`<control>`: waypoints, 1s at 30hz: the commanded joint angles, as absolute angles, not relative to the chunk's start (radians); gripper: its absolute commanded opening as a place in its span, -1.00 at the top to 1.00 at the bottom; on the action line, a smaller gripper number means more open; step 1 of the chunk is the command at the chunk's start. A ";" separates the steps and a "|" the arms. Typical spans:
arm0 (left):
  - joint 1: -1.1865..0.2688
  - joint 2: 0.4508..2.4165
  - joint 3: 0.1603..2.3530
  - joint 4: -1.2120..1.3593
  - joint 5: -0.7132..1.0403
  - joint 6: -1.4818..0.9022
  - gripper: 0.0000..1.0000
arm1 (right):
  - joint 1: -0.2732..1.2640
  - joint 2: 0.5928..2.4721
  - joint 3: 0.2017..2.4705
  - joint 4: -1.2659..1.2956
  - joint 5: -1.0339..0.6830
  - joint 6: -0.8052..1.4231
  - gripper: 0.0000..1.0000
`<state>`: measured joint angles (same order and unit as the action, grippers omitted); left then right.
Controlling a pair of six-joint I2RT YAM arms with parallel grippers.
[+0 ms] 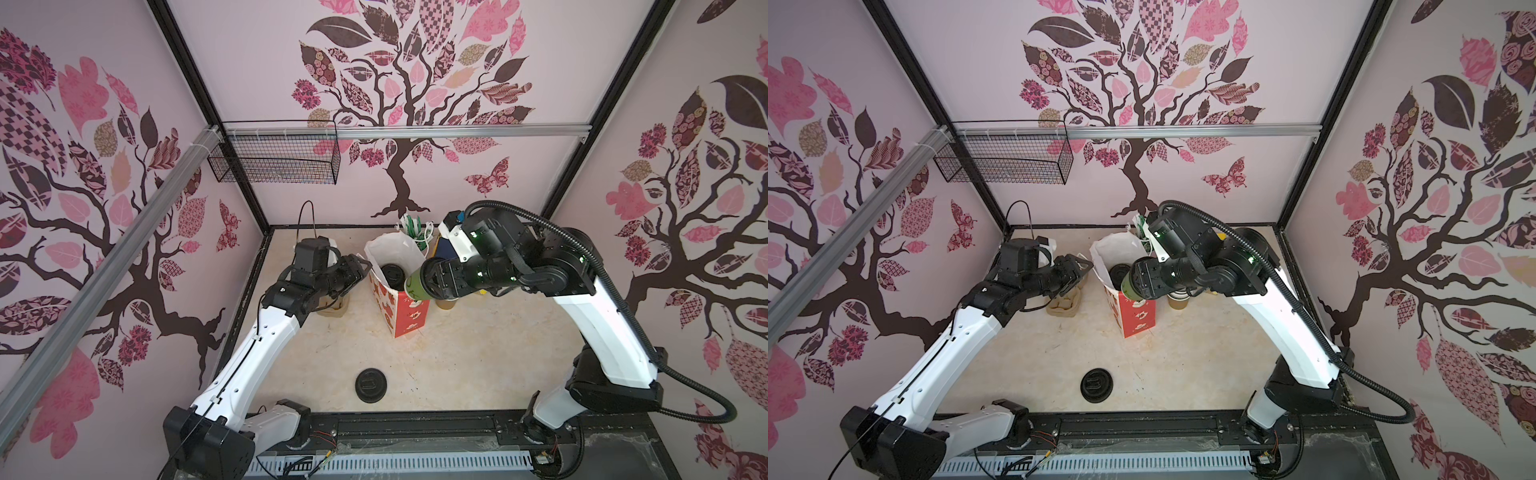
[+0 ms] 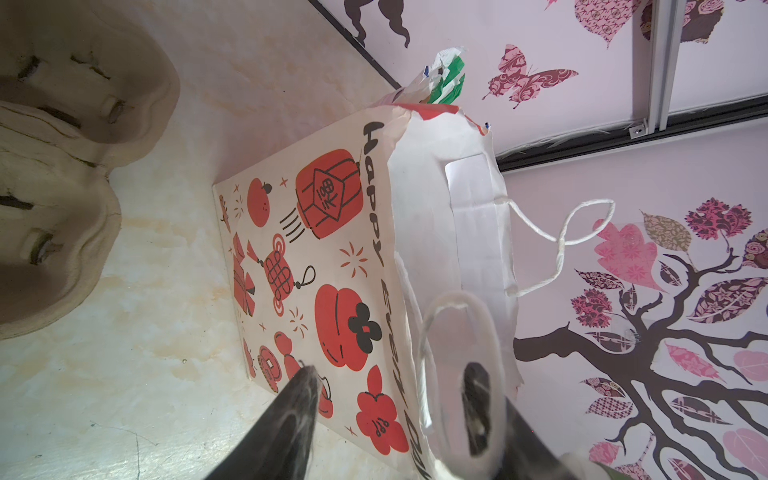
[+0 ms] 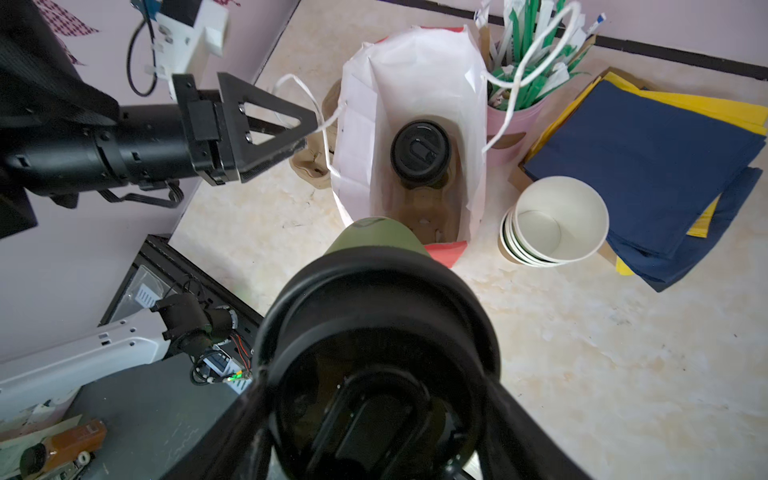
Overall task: Pack the takeout coffee
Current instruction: 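Lift the green cup and carry it over the bag with the right gripper, then lower the green cup into the bag beside the first cup with the right gripper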
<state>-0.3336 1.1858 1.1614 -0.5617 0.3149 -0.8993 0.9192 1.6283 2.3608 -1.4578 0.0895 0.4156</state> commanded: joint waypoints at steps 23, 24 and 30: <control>-0.282 1.213 1.248 -0.564 0.351 -0.842 -0.29 | 0.826 2.108 2.564 -1.471 0.131 0.394 -0.41; -0.280 1.219 1.255 -0.567 0.355 -0.838 -0.28 | 0.826 2.118 2.561 -1.470 0.127 0.393 -0.40; -0.270 1.253 1.278 -0.559 0.378 -0.826 -0.19 | 0.824 2.177 2.543 -1.471 0.130 0.387 -0.40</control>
<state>-0.2787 1.2404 1.2282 -0.5686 0.3588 -0.8547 0.8280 2.1334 2.5340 -1.4483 0.1299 0.3985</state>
